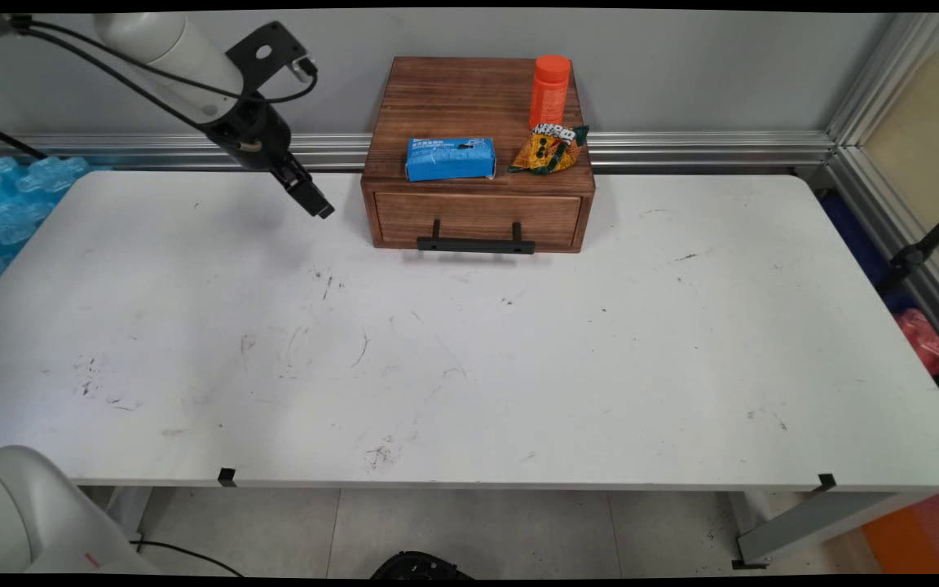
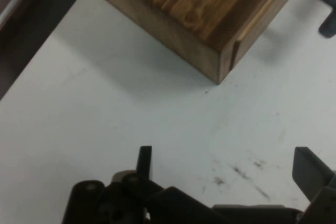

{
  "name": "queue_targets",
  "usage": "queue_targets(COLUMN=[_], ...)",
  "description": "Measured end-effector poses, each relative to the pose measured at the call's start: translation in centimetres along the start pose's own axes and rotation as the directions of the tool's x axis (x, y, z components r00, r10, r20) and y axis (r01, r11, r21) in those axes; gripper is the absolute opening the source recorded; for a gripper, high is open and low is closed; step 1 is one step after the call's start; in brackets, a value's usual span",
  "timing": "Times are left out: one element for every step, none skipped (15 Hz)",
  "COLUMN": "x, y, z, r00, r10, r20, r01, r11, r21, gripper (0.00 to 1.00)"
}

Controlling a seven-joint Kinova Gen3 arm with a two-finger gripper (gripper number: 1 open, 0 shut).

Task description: Open the drawer

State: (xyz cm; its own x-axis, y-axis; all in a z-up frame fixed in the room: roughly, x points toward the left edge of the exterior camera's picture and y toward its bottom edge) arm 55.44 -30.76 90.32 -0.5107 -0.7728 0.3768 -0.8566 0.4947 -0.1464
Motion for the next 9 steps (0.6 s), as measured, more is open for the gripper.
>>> queue_targets(x=[0.3,0.6,0.9,1.2,1.5,1.7,1.9,2.0,2.2], y=[0.2,0.5,0.8,1.0,1.2,1.5,1.8,1.9,2.2], z=[-0.1,-0.3,-0.5,-0.6,-0.8,-0.9,-1.1,-1.2,-1.3], r00=[1.0,1.0,1.0,1.0,1.0,1.0,1.0,1.0,1.0], r10=[-0.002,-0.004,-0.007,-0.008,-0.01,-0.012,-0.012,-0.011,-0.009], r20=[-0.001,-0.003,-0.004,-0.004,-0.004,-0.003,-0.003,-0.004,-0.005], r01=[0.002,0.004,0.006,0.008,0.01,0.012,0.012,0.01,0.009], r11=[1.0,1.0,1.0,1.0,1.0,1.0,1.0,1.0,0.999], r21=[-0.002,-0.005,-0.009,-0.011,-0.015,-0.021,-0.026,-0.028,-0.032], gripper=[1.0,1.0,1.0,1.0,1.0,1.0,1.0,1.0,1.0])
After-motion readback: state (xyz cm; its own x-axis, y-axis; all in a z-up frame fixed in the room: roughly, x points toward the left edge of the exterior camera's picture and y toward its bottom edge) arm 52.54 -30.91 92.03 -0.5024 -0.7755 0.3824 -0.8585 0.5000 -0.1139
